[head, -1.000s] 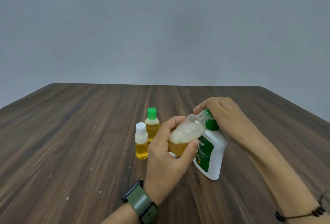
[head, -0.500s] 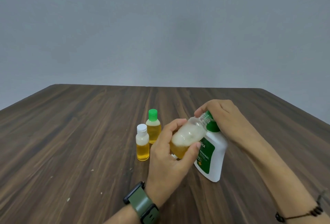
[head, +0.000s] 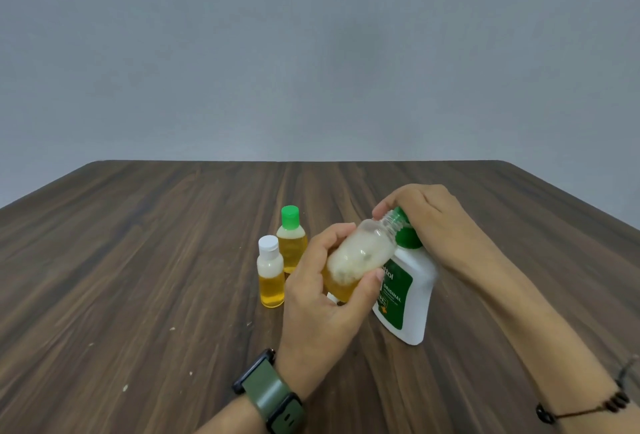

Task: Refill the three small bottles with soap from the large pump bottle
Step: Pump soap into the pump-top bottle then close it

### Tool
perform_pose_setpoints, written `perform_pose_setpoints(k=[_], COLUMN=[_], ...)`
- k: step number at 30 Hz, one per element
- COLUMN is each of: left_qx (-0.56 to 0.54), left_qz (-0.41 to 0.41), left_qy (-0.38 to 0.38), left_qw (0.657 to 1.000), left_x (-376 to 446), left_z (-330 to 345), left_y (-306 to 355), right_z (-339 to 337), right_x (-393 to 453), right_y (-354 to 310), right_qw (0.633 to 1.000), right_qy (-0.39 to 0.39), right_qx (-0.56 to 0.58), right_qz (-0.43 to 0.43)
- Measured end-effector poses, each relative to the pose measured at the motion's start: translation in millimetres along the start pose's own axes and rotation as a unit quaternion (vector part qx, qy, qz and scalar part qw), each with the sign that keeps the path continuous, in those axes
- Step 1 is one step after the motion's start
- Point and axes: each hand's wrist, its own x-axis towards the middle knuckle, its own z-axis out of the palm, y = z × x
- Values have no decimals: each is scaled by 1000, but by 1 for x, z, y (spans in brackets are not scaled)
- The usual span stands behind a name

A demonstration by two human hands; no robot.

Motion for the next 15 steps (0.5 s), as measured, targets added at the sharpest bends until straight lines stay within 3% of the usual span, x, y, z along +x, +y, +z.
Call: perform_pose_setpoints(k=[15], left_qx=[-1], left_qz=[-8], left_qy=[1], left_qw=[1000], left_x=[1], left_z=[-3], left_y=[0], right_z=[0], right_x=[3], right_y=[0], right_qw=[1000], right_qy=[-24], right_qx=[-3], right_qz=[-14])
